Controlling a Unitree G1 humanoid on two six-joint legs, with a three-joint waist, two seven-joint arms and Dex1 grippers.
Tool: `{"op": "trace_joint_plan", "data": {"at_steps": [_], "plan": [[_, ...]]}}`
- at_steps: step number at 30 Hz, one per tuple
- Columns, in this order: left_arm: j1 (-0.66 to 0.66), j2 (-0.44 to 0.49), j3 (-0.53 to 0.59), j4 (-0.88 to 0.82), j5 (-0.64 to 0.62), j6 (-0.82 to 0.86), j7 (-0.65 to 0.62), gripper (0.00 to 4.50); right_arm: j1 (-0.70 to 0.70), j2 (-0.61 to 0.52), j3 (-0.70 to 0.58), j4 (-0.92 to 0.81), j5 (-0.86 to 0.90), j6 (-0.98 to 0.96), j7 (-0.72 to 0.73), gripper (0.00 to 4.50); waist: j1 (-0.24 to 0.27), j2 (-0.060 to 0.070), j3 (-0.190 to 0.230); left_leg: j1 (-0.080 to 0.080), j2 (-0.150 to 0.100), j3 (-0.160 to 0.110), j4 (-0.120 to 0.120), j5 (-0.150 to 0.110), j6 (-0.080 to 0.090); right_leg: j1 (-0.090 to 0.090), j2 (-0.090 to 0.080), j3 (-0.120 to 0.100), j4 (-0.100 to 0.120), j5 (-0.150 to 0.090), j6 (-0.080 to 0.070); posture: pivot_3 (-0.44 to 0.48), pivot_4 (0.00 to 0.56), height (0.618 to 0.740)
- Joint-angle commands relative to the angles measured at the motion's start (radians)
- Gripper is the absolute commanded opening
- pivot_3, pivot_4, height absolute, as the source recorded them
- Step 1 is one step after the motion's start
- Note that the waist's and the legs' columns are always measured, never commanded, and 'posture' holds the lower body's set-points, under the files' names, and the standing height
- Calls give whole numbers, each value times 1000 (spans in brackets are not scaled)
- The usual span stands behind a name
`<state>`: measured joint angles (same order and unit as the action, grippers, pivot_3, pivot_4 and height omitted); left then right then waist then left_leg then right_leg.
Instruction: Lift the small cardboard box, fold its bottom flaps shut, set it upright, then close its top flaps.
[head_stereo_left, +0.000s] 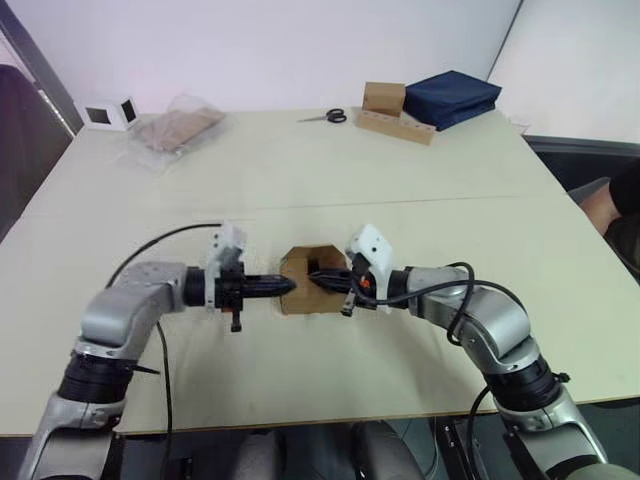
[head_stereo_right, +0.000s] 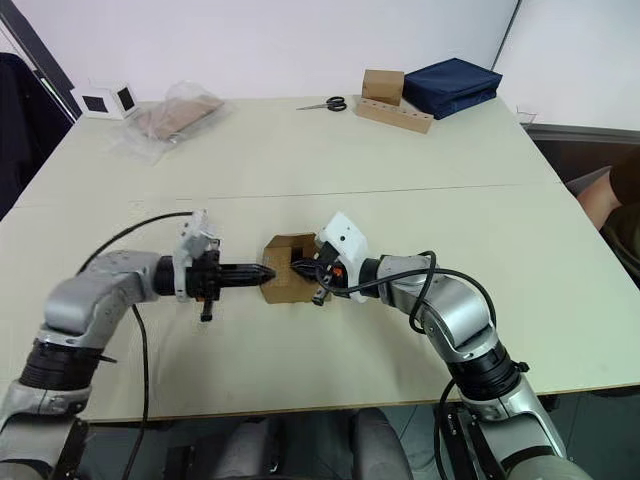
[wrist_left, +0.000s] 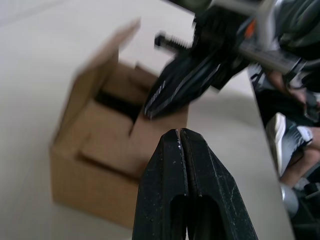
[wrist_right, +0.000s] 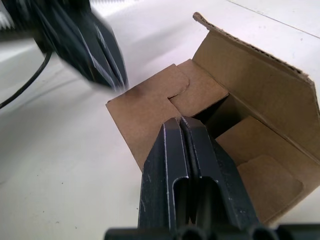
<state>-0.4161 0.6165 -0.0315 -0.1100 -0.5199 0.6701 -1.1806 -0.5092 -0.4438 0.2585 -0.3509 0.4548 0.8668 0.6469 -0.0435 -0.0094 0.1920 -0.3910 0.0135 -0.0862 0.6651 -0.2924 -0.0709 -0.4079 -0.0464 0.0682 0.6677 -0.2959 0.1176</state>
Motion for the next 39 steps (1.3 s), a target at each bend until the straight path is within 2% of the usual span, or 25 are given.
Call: {"op": "trace_joint_plan", "data": {"at_steps": [1,6,10,13,17,20,25,32,39], "plan": [[10,0,-6,-9,15,-43,20,12,-13,-7,-34,-49,14,6,1,0,0,0,0,0,0,0,0,0,0,0,0,0,0,0,0,0,150,740],[17,-6,-20,1,23,-63,32,12,-30,-23,-67,-73,31,22,10,0,1,0,0,0,0,0,0,0,0,0,0,0,0,0,0,0,150,740],[7,-16,-28,8,25,-69,43,12,-129,-38,-153,-81,92,16,48,0,1,0,0,0,0,0,0,0,0,0,0,0,0,0,0,0,150,740],[-6,-16,-33,18,26,-76,42,12,-239,-18,-186,25,98,-1,49,0,-1,0,0,0,0,0,0,0,0,0,0,0,0,0,0,0,150,740],[-22,-15,-35,27,26,-76,43,12,-342,-7,-114,229,4,-92,92,0,0,0,0,1,0,0,0,0,0,1,0,0,-1,0,0,0,150,740],[-23,-15,-36,26,23,-72,47,12,-371,12,-45,340,-56,-154,137,0,-1,0,0,0,0,1,0,0,0,1,0,0,-1,0,0,0,150,740],[-13,-14,-37,13,21,-72,53,12,-347,26,8,385,-99,-188,184,0,-1,0,0,0,0,1,-1,0,0,0,0,0,-1,0,0,0,150,740],[4,-5,-33,4,20,-71,59,12,-182,-4,14,149,-51,-81,205,0,0,0,0,0,0,1,-1,0,0,0,0,0,-1,0,0,0,150,740],[12,13,-23,-25,3,-50,59,12,-81,4,40,127,-92,-90,170,0,-1,0,0,0,0,1,-1,0,0,0,0,0,-1,0,0,0,150,740]]}}
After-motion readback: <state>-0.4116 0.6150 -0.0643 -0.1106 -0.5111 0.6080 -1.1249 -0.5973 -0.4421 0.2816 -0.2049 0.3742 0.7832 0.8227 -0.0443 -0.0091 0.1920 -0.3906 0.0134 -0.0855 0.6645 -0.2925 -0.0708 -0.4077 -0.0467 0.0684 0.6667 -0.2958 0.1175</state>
